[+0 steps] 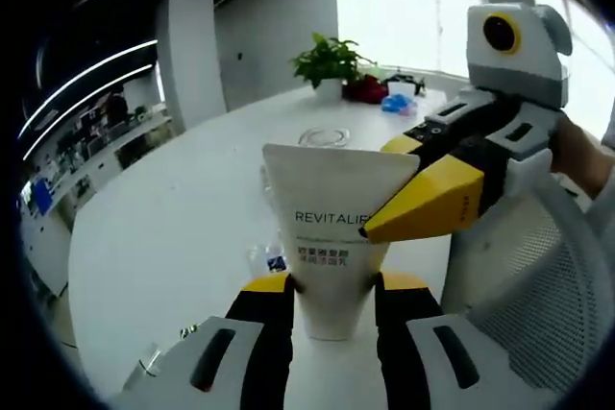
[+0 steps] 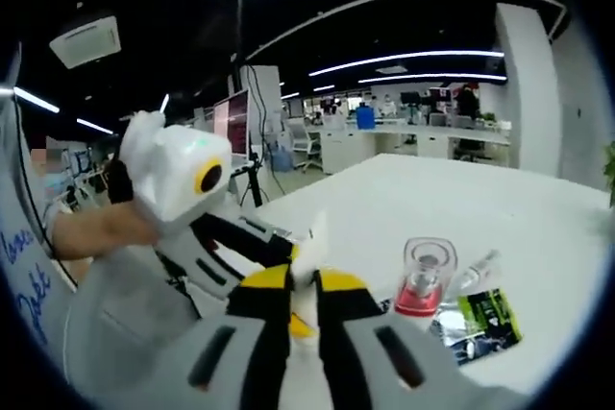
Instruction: Arrange the skincare products in the storage area until every visible bottle or jar stands upright without overlapping.
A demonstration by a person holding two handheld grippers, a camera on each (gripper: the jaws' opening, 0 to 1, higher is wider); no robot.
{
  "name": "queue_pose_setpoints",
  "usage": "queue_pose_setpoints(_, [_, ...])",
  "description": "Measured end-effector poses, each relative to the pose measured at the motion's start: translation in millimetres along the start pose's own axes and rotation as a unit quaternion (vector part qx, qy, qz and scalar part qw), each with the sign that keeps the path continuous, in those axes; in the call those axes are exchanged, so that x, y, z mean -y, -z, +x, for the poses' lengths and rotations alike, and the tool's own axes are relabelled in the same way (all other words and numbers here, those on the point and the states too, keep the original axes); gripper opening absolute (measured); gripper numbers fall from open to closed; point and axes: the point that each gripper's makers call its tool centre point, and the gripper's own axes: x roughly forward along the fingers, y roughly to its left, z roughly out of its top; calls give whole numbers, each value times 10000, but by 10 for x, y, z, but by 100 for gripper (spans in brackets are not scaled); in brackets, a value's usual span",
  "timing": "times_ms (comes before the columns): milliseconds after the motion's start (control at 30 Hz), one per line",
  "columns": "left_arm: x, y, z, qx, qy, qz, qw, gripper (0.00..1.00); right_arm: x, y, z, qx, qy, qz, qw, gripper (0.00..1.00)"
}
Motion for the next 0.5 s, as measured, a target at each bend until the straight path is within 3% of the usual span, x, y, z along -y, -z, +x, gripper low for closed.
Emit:
queue_pose_setpoints(200, [-9, 20, -36, 47, 154, -12, 9999, 28, 40, -14, -11, -61, -84, -149, 9998, 6])
queue_pose_setpoints(267, [2, 61, -39, -19, 292, -6, 9996, 25, 43, -14, -7, -90, -183, -166, 9997, 5])
queue_pose_setpoints(500, [-70, 101, -70, -111, 280, 241, 9993, 14, 111, -3, -25, -141, -383, -321, 9987, 4])
